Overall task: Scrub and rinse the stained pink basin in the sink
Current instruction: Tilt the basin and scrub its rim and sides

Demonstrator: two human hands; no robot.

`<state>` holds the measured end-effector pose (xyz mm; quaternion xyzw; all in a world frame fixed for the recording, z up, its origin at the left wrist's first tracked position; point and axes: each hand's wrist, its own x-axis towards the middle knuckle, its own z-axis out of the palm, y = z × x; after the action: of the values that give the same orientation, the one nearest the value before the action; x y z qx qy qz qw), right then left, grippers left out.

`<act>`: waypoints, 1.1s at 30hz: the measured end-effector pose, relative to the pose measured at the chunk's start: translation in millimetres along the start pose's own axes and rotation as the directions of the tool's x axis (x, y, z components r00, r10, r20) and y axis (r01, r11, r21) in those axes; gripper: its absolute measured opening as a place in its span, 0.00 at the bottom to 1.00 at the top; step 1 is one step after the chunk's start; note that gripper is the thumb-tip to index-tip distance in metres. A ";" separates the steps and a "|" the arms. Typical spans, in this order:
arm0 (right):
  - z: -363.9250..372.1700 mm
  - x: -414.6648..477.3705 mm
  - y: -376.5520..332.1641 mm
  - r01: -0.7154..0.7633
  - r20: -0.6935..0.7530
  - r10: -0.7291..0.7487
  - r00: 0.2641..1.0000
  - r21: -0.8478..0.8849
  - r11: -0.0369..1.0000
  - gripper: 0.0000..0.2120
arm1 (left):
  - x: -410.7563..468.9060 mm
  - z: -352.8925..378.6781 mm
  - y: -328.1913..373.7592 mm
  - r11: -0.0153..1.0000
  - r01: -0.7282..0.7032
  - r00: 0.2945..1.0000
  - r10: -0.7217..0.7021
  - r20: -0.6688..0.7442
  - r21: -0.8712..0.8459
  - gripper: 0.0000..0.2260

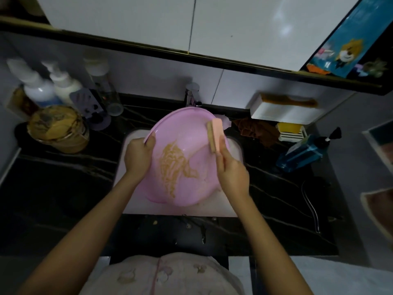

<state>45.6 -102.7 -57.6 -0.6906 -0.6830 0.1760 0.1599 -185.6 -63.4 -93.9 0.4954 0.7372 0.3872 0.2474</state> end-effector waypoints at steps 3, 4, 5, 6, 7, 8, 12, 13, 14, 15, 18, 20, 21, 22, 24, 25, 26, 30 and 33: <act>4.6 -23.6 -20.5 0.232 0.042 -0.230 0.972 -0.062 0.971 0.25 | -3.0 1.0 -0.4 0.999 0.027 0.999 -0.027 0.029 0.020 0.27; 6.6 -36.9 -21.8 0.355 0.072 -0.348 0.935 -0.156 0.922 0.25 | -4.7 -0.2 1.6 0.999 0.035 0.999 -0.035 0.030 0.024 0.24; 0.9 -40.4 -20.8 0.422 0.079 -0.415 0.906 -0.249 0.872 0.25 | -5.3 -0.4 3.2 0.999 0.033 0.999 -0.034 0.034 0.024 0.24; -11.6 -32.6 -19.7 0.418 0.092 -0.410 0.907 -0.307 0.855 0.24 | -6.6 0.2 4.2 0.999 0.029 0.999 -0.030 0.041 0.020 0.25; -22.1 -16.4 -16.2 0.356 0.059 -0.357 0.932 -0.322 0.877 0.23 | -6.9 1.2 7.0 0.999 0.024 0.998 -0.025 0.056 0.022 0.27; -35.2 0.6 -12.9 0.255 0.038 -0.256 0.966 -0.304 0.918 0.23 | -8.3 3.3 10.6 1.000 0.016 0.997 -0.018 0.079 0.023 0.27; -37.5 0.0 -18.7 0.301 0.085 -0.289 0.954 -0.296 0.907 0.23 | -6.7 9.8 18.7 1.000 0.018 0.990 -0.022 0.137 0.025 0.23; -33.9 -15.3 -20.9 0.399 0.145 -0.372 0.917 -0.311 0.863 0.23 | -5.3 9.9 17.5 1.000 0.018 0.990 -0.021 0.139 0.019 0.23; -36.2 -22.7 -20.5 0.475 0.208 -0.427 0.880 -0.352 0.807 0.23 | -4.8 10.1 17.2 1.000 0.003 0.990 -0.005 0.141 0.012 0.23; -40.6 -21.1 -16.4 0.491 0.191 -0.455 0.870 -0.425 0.760 0.23 | -5.3 9.7 18.0 1.000 -0.010 0.989 0.008 0.145 0.014 0.23; -63.4 30.6 -0.8 0.201 0.104 -0.176 0.979 -0.354 0.913 0.22 | -12.2 11.6 26.6 0.999 -0.036 0.989 0.034 0.146 0.013 0.22; -62.9 36.1 -2.8 0.041 0.097 -0.024 0.995 -0.178 0.983 0.23 | -18.1 14.0 31.7 0.998 -0.050 0.989 0.046 0.140 0.028 0.22; -59.7 27.3 -9.0 0.068 0.096 -0.053 0.994 -0.162 0.984 0.23 | -19.6 14.6 32.1 0.998 -0.050 0.989 0.044 0.140 0.036 0.23; -52.7 10.9 -15.0 0.175 0.126 -0.155 0.980 -0.171 0.970 0.24 | -20.2 14.1 31.8 0.998 -0.049 0.989 0.043 0.139 0.041 0.23; -48.2 -9.4 -21.2 0.292 0.253 -0.246 0.936 -0.164 0.942 0.24 | -21.0 14.8 31.5 0.998 -0.054 0.990 0.047 0.133 0.045 0.22; -52.7 -2.1 -19.8 0.255 0.264 -0.193 0.945 -0.226 0.940 0.24 | -21.5 16.2 34.1 0.996 -0.066 0.988 0.058 0.140 0.054 0.22; -57.0 16.9 -11.3 0.146 0.216 -0.086 0.973 -0.279 0.949 0.23 | -22.7 18.3 38.5 0.995 -0.080 0.986 0.069 0.155 0.067 0.21; -65.8 32.8 -17.1 -0.076 0.130 0.113 0.985 -0.263 0.962 0.22 | -21.1 25.6 51.3 0.987 -0.126 0.975 0.105 0.194 0.098 0.19; -57.2 -6.4 -40.8 0.186 0.291 -0.111 0.950 -0.244 0.952 0.24 | -17.7 24.2 49.0 0.989 -0.105 0.980 0.086 0.177 0.100 0.20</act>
<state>35.7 -107.4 12.1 -0.6211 -0.7663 0.1632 -0.0181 -134.3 -61.6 -68.3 0.5746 0.7085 0.3135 0.2641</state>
